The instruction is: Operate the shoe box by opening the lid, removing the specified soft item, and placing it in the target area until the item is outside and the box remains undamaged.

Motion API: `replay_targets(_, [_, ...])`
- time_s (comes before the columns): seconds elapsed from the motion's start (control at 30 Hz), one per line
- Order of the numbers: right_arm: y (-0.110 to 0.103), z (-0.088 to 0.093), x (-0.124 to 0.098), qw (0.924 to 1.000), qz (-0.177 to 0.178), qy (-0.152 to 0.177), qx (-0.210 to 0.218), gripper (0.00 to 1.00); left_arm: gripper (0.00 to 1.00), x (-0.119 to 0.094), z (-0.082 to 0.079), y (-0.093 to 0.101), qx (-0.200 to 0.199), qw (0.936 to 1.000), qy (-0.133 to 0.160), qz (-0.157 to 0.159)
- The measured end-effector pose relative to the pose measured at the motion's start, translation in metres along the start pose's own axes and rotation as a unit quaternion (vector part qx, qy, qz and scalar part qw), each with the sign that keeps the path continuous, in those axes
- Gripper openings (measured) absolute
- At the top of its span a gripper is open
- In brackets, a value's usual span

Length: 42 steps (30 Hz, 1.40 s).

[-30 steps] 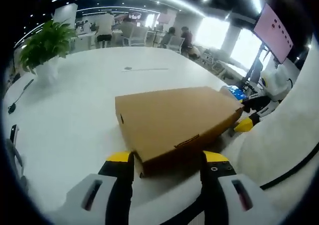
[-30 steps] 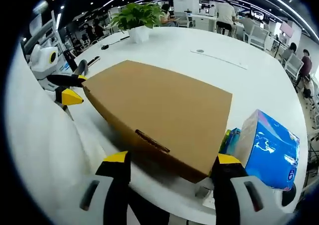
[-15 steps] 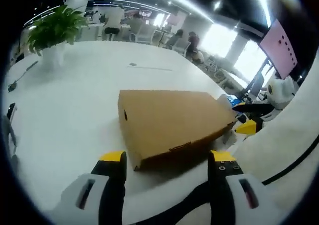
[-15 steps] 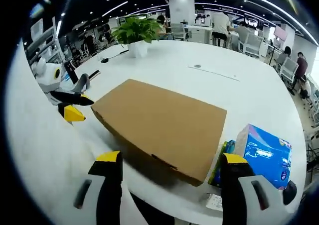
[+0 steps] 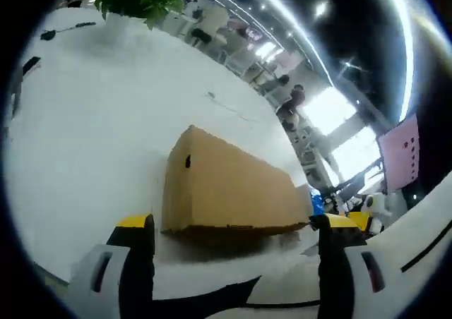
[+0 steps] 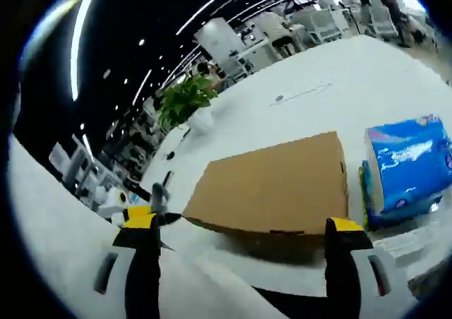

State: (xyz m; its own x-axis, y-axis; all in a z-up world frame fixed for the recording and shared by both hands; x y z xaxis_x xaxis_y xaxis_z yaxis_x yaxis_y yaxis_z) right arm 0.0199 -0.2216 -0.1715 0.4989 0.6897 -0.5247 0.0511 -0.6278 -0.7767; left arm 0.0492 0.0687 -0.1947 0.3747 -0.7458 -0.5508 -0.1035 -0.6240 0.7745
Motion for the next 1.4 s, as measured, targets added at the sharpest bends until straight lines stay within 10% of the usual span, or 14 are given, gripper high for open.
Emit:
replay_targets(0.07, [-0.003,0.001,-0.004,0.9953,-0.063,0.005,0.073,0.84,0.99,0.000,-0.001,0.000,-0.038,0.9990,0.016,0.015])
replay_targets(0.23, [0.006,0.005,-0.010,0.9923,-0.074,0.032,0.095,0.80,0.92,-0.014,-0.006,-0.002,-0.122,0.9879,0.087,0.041])
replay_targets(0.4, [0.004,0.008,-0.013,0.9739,-0.153,0.039,0.164,0.50,0.76,-0.023,-0.004,-0.008,-0.161,0.9806,0.075,0.082])
replay_targets(0.5, [0.016,0.015,-0.014,0.9737,-0.134,0.040,0.180,0.37,0.66,-0.023,0.000,-0.010,-0.146,0.9829,0.081,0.077])
replay_targets(0.67, [0.026,0.017,-0.020,0.9617,-0.131,0.080,0.227,0.39,0.53,-0.010,0.021,-0.010,-0.213,0.9684,0.075,0.107])
replay_targets(0.8, [0.039,0.020,-0.024,0.9243,-0.162,0.113,0.326,0.50,0.49,-0.013,0.019,-0.020,-0.274,0.9512,0.087,0.113])
replay_targets(0.87, [0.044,0.024,-0.025,0.9172,-0.158,0.112,0.348,0.48,0.49,-0.012,0.023,-0.024,-0.302,0.9435,0.077,0.113])
replay_targets(1.0, [0.050,0.045,-0.018,0.9295,-0.141,0.088,0.329,0.38,0.51,-0.002,0.026,-0.030,-0.326,0.9383,0.051,0.103])
replay_targets(1.07, [0.050,0.060,-0.013,0.9246,-0.159,0.035,0.344,0.30,0.53,0.000,0.026,-0.029,-0.323,0.9389,0.059,0.102])
replay_targets(1.3, [0.075,0.043,-0.008,0.9177,-0.154,0.068,0.360,0.44,0.48,0.003,0.030,-0.035,-0.337,0.9352,0.057,0.092])
replay_targets(1.4, [0.084,0.044,-0.006,0.9123,-0.148,0.077,0.374,0.44,0.43,0.005,0.025,-0.041,-0.255,0.9633,0.067,0.051])
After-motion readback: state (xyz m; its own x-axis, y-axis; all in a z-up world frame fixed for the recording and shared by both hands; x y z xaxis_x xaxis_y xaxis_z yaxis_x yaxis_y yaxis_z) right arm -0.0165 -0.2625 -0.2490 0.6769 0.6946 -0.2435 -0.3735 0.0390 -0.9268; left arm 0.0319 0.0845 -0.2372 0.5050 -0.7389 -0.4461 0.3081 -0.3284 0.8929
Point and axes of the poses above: the point that each gripper's makers call its tool centre point, and the gripper's own axes: x roughly forward along the fingers, y roughly to its right, z roughly out of its underside, the point moved 8 cm from there along -x, roughly backward along the fingers, and after that the axes turned 12 degrees about -y, right-handed, at the moved point
